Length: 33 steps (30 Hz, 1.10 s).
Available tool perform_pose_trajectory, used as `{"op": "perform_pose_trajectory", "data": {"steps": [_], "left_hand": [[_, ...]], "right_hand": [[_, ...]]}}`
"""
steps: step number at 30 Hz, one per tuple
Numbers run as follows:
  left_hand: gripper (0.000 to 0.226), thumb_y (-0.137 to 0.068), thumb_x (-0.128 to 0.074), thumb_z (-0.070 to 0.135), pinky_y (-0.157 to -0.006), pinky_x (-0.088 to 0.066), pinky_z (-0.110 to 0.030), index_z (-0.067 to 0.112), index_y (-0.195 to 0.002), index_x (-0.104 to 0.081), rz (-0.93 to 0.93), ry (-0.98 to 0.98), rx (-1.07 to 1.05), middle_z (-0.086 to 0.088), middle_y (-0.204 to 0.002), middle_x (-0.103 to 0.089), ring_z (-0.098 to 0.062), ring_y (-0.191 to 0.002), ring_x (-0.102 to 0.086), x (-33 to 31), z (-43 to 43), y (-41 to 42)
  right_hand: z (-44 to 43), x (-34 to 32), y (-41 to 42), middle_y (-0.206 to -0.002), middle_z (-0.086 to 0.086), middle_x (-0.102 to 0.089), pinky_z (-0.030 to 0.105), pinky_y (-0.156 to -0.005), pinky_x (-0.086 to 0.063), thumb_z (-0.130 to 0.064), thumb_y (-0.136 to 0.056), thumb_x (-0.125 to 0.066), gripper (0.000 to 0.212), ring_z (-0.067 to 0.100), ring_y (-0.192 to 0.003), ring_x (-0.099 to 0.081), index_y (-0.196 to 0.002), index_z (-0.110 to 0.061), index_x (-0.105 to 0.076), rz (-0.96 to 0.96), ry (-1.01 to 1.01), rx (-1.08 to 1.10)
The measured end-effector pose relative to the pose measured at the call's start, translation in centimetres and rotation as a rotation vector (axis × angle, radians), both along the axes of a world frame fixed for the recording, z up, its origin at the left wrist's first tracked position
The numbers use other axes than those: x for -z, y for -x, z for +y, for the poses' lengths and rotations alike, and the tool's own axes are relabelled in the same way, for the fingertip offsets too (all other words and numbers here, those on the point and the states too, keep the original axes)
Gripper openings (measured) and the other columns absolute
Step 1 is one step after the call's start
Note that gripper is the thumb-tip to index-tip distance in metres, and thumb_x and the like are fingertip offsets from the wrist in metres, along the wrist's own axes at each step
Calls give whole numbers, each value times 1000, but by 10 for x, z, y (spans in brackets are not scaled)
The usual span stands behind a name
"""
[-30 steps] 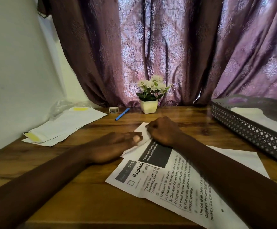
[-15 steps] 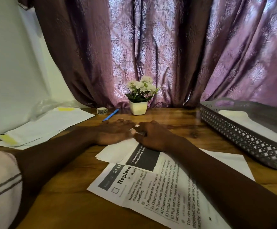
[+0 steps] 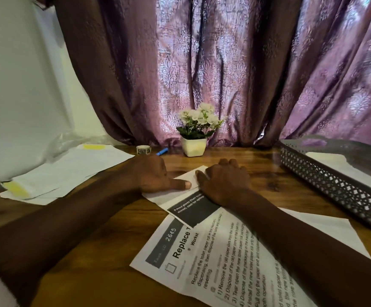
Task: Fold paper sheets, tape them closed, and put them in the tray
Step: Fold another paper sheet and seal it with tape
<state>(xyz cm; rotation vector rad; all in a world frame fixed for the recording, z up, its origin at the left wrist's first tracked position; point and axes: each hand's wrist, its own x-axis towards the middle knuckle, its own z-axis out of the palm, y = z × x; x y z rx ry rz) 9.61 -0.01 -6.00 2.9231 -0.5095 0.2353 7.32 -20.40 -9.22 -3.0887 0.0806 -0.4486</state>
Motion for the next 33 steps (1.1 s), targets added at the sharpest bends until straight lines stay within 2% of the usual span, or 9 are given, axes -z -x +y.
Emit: {"op": "perform_pose_trajectory", "data": {"steps": [7,13,16,18,20,23,26,29,33], "left_hand": [[59,-53,-86,73,-71,-49,-32,21,-74,-69,211,225,64,10,-76,-68,-12,-80,-66,-1,14,-5],[38,-69,-91,42,-82,-57,-39,27,-89,-63,-103,468,221,8,-97,-70,-12,-92,-67,-1,23,-4],[29,-76,-87,35,-72,-50,-33,29,-84,-60,-231,486,354,15,-89,-67,-6,-86,-63,-5,23,4],[26,-79,-84,32,-69,-49,-32,31,-85,-58,-362,337,438,16,-88,-65,-7,-82,-61,-7,24,6],[25,-78,-79,24,-70,-49,-32,32,-89,-59,-453,170,513,17,-93,-64,-9,-85,-60,-7,25,9],[23,-78,-77,24,-76,-42,-25,33,-94,-62,-503,28,594,16,-103,-61,-9,-98,-58,-3,22,10],[38,-84,-59,70,-88,-36,-26,37,-102,-61,-403,-89,537,22,-111,-53,-3,-107,-50,1,19,14],[55,-85,-38,82,-90,-47,-34,38,-111,-58,-192,247,440,20,-113,-60,-2,-105,-56,5,9,20],[56,-96,-28,69,-72,-52,-40,26,-97,-63,-357,584,255,7,-82,-67,-13,-78,-64,15,-11,19]], "right_hand": [[-12,-3,3,-133,11,-65,41,-100,-48,-52,-103,-40,45,33,-121,-59,-131,-27,-66,-218,-424,-38],[-15,-14,11,-120,7,-67,29,-93,-46,-44,-107,-46,40,28,-116,-62,-127,-17,-66,-315,-1130,-151],[-14,-22,21,-98,-3,-63,15,-73,-50,-45,-106,-46,26,17,-87,-61,-103,-25,-63,-241,-1449,-136],[-17,-23,18,-103,11,-71,46,-86,-62,-61,-100,-50,42,31,-92,-70,-99,-23,-68,-102,-1704,-100],[-21,-23,13,-106,18,-75,52,-87,-60,-64,-99,-46,58,34,-95,-71,-98,-14,-76,-41,-1777,-122],[-27,-22,7,-119,23,-72,44,-77,-62,-20,-95,-66,28,32,-93,-71,-118,-5,-71,-59,-1759,-177],[-28,-15,5,-125,23,-70,50,-81,-63,9,-82,-75,55,41,-109,-71,-131,-13,-63,-48,-1751,-285],[-19,-14,7,-120,19,-72,61,-75,-61,13,-76,-79,68,44,-106,-70,-130,-23,-61,-3,-1750,-338],[3,-14,16,-115,27,-72,45,-74,-64,10,-84,-73,40,34,-96,-73,-121,-3,-64,107,-1762,-496]]}}
